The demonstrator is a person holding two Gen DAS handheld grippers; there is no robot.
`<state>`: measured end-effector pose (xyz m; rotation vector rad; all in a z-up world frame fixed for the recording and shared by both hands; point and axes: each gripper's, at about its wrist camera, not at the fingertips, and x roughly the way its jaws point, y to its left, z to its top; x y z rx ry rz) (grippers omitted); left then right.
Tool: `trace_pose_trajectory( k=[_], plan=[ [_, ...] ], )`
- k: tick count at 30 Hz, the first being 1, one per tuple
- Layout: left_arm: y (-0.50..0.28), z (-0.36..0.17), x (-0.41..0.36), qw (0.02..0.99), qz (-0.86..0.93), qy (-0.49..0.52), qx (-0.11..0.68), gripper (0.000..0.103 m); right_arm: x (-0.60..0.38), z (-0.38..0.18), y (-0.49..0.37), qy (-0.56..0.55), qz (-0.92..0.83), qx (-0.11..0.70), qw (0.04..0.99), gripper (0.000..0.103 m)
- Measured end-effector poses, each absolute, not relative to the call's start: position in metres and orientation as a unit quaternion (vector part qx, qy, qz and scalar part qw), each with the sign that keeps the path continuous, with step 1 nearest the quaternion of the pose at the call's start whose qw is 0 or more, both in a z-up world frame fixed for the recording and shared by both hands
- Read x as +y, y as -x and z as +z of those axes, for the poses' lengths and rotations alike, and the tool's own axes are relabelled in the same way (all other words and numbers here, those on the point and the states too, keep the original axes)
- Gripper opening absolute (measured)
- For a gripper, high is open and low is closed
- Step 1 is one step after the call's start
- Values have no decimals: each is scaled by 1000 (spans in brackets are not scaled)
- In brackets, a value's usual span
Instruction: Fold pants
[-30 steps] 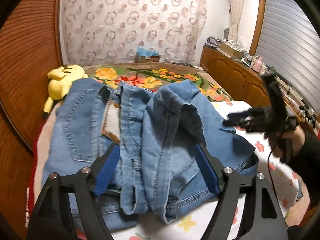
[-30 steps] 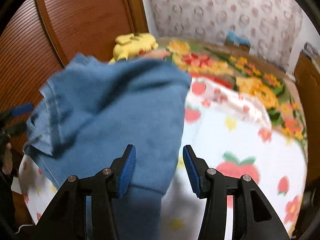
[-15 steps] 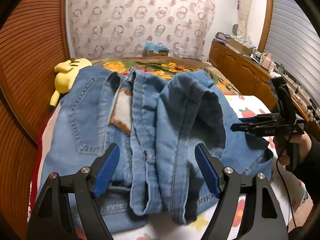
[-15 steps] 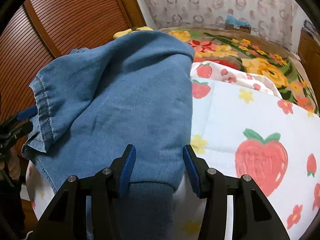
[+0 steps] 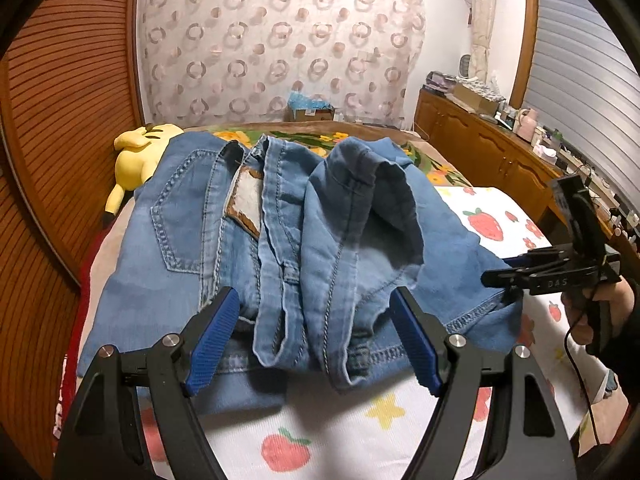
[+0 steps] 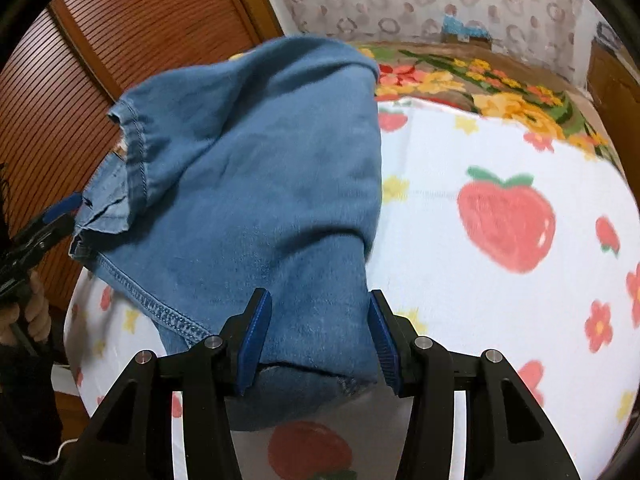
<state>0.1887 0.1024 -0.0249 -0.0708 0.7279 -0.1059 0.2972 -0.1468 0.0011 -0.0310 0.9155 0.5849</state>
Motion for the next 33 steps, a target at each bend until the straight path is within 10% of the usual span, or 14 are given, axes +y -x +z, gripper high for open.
trace_pose_trajectory(
  k=[4, 7, 17, 33],
  plan=[
    [-181, -24, 101, 934, -50, 34, 352, 78, -140, 7, -288, 19, 291, 425, 857, 16],
    [-173, -18, 98, 938, -49, 33, 343, 78, -146, 28, -270, 14, 305, 394, 867, 11],
    [-158, 12, 78, 951, -65, 25, 303, 78, -202, 100, -177, 27, 305, 299, 904, 10],
    [-191, -3, -10, 929, -145, -33, 339, 78, -265, 31, -132, 21, 204, 335, 919, 26]
  ],
)
